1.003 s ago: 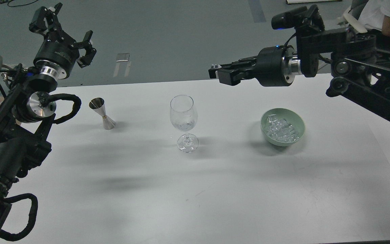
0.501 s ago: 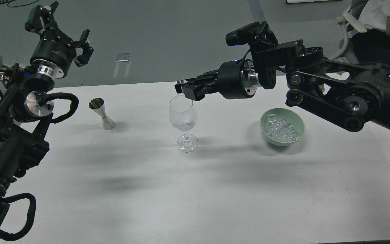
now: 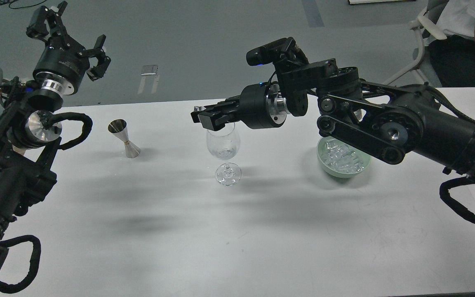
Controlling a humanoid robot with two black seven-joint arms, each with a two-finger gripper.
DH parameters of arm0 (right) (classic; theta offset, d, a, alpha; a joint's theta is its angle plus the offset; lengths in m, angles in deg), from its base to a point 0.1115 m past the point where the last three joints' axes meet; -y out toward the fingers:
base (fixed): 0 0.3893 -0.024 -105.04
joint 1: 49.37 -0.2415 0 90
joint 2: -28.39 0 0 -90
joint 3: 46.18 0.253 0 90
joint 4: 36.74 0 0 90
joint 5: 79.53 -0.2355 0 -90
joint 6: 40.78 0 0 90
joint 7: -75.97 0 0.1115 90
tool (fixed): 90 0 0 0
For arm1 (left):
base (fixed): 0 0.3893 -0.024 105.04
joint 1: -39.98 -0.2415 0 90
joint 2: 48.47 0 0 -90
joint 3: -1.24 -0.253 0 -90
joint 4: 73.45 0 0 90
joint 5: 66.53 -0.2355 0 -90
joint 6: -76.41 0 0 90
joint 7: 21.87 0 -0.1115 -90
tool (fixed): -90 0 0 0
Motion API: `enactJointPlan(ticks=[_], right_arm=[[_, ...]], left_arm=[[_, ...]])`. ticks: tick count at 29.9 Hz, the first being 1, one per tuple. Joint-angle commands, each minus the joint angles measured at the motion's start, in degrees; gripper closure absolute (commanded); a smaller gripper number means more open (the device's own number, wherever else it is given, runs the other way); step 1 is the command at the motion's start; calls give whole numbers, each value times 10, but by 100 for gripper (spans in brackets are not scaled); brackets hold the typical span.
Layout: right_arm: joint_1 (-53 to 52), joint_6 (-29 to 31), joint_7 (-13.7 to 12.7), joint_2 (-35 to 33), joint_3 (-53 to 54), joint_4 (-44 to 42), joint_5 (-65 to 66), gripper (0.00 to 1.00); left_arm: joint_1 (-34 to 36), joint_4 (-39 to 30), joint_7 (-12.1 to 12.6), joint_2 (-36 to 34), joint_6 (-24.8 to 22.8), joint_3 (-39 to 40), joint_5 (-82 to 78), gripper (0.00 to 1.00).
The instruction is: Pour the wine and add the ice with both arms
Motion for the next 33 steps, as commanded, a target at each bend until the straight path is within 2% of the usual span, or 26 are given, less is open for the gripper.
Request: enactJointPlan(ticks=[1, 10, 18, 21, 23, 24, 26, 33], right_arm=[[0, 0, 0, 1, -1, -2, 5, 100], [0, 0, 0, -4, -2, -5, 5, 100], [2, 0, 0, -4, -1, -5, 5, 92], [2, 0, 0, -3, 0, -5, 5, 74], [1, 0, 0, -3, 0, -5, 5, 65], [1, 0, 0, -3, 0, -5, 5, 63], [1, 0, 0, -4, 0, -5, 5, 52], [0, 0, -1, -5, 0, -5, 4, 46]], left_arm=[[0, 7, 1, -1, -1, 2, 0, 2], [0, 9, 0, 0, -1, 2, 0, 2], [0, 9, 0, 0, -1, 2, 0, 2], [0, 9, 1, -1, -1, 2, 9, 2], [0, 9, 1, -1, -2, 2, 11, 2], [0, 9, 1, -1, -2, 2, 11, 2], [0, 9, 1, -2, -5, 2, 12, 2], [0, 9, 1, -6, -9, 2, 12, 2]])
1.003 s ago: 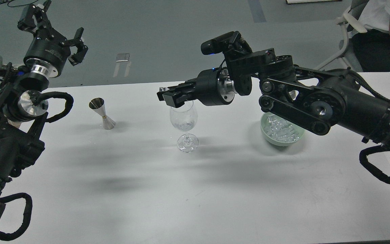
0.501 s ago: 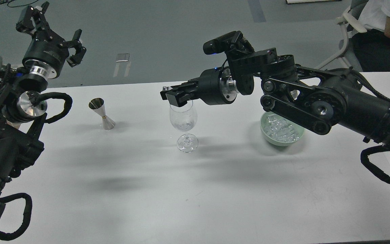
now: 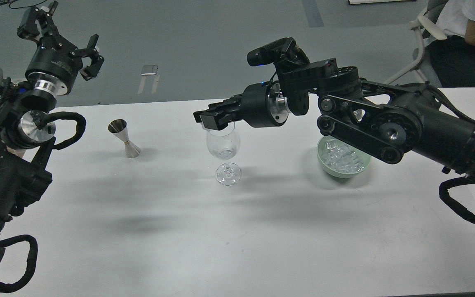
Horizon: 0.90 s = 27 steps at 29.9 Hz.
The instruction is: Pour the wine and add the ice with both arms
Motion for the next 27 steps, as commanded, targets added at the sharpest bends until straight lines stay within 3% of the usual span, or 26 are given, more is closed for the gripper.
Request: enactJointPlan(ticks=[1, 9, 11, 12, 21, 27], right_arm=[[0, 0, 0, -1, -1, 0, -1, 46], [0, 0, 0, -2, 3, 1, -2, 40], [-1, -2, 0, -2, 12, 0, -3, 22], [-1, -4, 0, -1, 30, 0, -7, 2], [54, -17, 0, -1, 219, -20, -12, 0], [106, -55, 0, -1, 381, -19, -13, 0]], left_arm=[[0, 0, 0, -1, 0, 0, 0, 2], [0, 0, 0, -1, 0, 0, 0, 2], [0, 0, 0, -1, 0, 0, 0, 2], [0, 0, 0, -2, 0, 0, 0, 2], [0, 0, -2, -1, 7, 0, 0, 2], [-4, 1, 1, -1, 2, -5, -2, 2]])
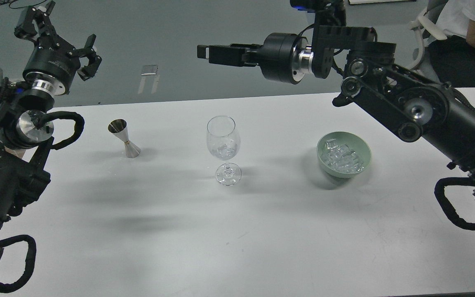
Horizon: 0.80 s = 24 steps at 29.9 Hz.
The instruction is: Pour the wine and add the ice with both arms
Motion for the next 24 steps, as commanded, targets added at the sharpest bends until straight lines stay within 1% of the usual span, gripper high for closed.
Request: enactJointPlan(ticks=[1, 3, 5, 7, 11, 14, 17, 20, 23, 24], right_arm=[[26, -18, -2, 1, 91, 0, -3, 0], [36, -19, -3, 1, 156, -2, -44, 0], [41, -20, -3, 0, 182, -7, -112, 0], [47, -20, -3, 0, 192, -15, -165, 0], [90, -36, -2, -7, 209, -24, -363, 0], [121, -46, -2, -8, 211, -31, -443, 0], [144, -48, 2, -9, 217, -49, -493, 0], [154, -48, 4, -7, 244, -52, -508, 0], [189, -47, 5, 3, 312, -47, -515, 0], [196, -47, 6, 5, 319, -46, -516, 0]], left_arm=[[-5, 1, 2, -1, -2, -6, -2, 2], [-5, 1, 2, -1, -2, -8, -2, 2], [-5, 1, 1, -1, -3, -7, -2, 2], [-5, 1, 0, 0, -3, -8, -2, 2], [-5, 0, 0, 0, -3, -10, -2, 2], [-5, 0, -1, 2, -4, -11, -3, 2], [-6, -4, -1, 7, -4, -11, -2, 2], [-7, -4, -1, 11, -4, -11, -2, 2], [-6, -5, -1, 22, -10, -11, -2, 2], [-6, -5, -1, 25, -13, -11, -2, 2]])
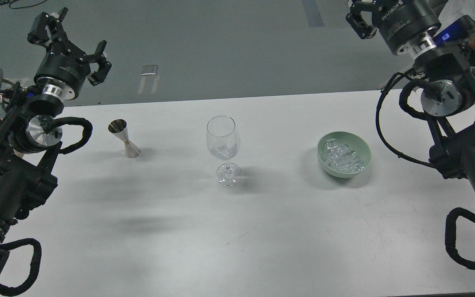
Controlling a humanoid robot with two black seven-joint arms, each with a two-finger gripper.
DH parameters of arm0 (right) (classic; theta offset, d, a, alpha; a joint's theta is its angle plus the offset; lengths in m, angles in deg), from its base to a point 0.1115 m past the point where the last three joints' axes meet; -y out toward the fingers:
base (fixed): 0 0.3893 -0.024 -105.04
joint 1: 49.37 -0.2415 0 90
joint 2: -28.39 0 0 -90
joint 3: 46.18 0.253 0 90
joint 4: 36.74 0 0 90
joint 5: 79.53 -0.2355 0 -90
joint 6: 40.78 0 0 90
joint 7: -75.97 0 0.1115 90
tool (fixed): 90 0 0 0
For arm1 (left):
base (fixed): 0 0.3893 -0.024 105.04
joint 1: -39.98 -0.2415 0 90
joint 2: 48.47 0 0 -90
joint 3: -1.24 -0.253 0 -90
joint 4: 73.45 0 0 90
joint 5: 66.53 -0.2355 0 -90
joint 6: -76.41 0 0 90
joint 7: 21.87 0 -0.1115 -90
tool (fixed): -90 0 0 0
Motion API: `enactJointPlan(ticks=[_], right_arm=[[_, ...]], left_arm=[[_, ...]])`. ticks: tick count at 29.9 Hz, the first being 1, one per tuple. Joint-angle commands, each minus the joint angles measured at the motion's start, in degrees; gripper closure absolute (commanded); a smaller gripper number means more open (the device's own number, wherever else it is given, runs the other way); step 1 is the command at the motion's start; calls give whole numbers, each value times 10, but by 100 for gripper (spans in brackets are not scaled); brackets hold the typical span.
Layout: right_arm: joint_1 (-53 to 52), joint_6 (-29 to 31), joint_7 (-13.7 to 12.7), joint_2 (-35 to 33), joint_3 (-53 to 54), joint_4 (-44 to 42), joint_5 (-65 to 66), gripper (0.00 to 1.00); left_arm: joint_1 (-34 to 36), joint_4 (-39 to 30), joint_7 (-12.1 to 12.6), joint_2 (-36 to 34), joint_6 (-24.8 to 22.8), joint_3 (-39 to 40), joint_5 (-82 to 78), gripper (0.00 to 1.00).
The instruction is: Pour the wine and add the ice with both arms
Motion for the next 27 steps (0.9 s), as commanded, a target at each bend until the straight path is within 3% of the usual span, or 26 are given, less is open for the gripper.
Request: enactJointPlan(ticks=[1, 7, 18, 27], right_arm=[[37, 2, 2, 9, 54, 4, -5, 0], [59, 3, 2, 8, 86, 3, -5, 0], [67, 2, 2, 9, 81, -5, -4, 0], [22, -13, 2, 14, 75, -59, -2, 0]], left_arm=[[1, 0, 0, 13, -17, 1, 0, 2], [2, -3, 0, 21, -64, 2, 1, 2], [0, 0, 1, 26, -58, 1, 0, 2], [-7, 3, 0, 27, -57, 11, 1, 2]])
